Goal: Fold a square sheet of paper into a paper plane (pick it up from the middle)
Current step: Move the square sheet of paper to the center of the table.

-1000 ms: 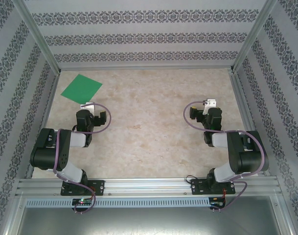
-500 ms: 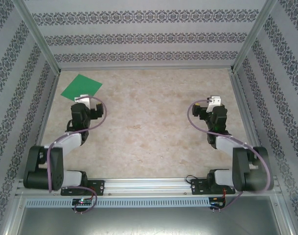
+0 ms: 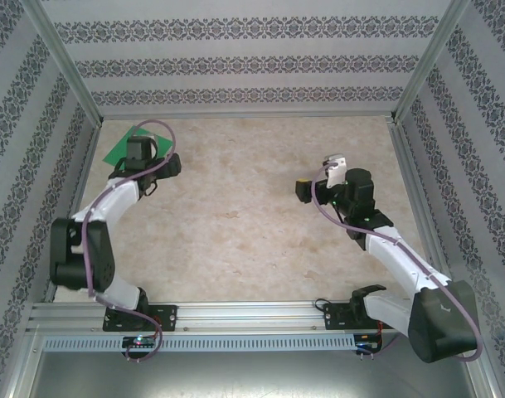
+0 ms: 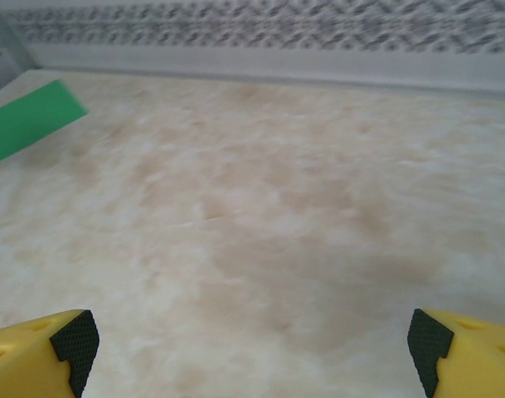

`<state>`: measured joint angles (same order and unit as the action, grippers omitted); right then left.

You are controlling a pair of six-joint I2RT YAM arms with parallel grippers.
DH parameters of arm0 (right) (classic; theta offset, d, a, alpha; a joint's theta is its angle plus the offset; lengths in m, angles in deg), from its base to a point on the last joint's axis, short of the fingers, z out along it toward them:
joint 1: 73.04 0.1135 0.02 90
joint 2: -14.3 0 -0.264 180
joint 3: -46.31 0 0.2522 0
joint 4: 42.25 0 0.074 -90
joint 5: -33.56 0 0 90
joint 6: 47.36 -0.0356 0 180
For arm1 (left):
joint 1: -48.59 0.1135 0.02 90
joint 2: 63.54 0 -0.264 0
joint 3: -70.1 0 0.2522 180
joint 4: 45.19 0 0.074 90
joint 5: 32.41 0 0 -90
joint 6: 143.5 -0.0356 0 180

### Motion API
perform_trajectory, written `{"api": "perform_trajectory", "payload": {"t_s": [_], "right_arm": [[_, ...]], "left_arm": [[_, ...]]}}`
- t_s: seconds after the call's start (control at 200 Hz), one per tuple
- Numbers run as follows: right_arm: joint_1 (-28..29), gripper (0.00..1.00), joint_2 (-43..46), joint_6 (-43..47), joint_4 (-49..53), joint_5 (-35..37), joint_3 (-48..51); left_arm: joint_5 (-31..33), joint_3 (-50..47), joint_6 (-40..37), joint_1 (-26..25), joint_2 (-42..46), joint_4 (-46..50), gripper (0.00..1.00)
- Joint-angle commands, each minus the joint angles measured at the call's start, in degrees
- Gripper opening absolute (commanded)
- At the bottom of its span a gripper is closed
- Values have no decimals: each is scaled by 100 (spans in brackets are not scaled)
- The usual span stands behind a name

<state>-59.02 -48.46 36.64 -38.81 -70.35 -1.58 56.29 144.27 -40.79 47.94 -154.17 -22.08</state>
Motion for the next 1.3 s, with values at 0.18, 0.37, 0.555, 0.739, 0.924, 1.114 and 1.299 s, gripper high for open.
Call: {"api": "perform_trajectory", "payload": {"t_s": [0.18, 0.37, 0.555, 0.739, 0.924, 1.114, 1.299], "right_arm": [[1064, 98, -639, -334, 141, 53, -441], [1533, 98, -1183, -357, 47, 222, -766], [1793, 98, -1559, -426, 3, 266, -1023], [1937, 98, -1786, -443, 79, 388, -1279], [1953, 98, -1737, -370, 279, 562, -1388], [1955, 98, -1491, -302, 383, 804, -1382], [1920, 98, -1330, -207, 595, 954, -1412]], "left_arm": [[198, 1768, 1, 371, -1677, 1430, 100], [597, 2956, 71, 694, -2700, 1927, 100], [580, 4190, 97, 1056, -3616, 2548, 100], [473, 4890, 135, 1152, -4209, 2803, 100], [-39, 5589, 298, 1233, -4853, 3309, 100], [-147, 5647, 319, 1213, -5038, 3492, 100], [-430, 5364, 278, 1151, -4982, 3644, 100]]}}
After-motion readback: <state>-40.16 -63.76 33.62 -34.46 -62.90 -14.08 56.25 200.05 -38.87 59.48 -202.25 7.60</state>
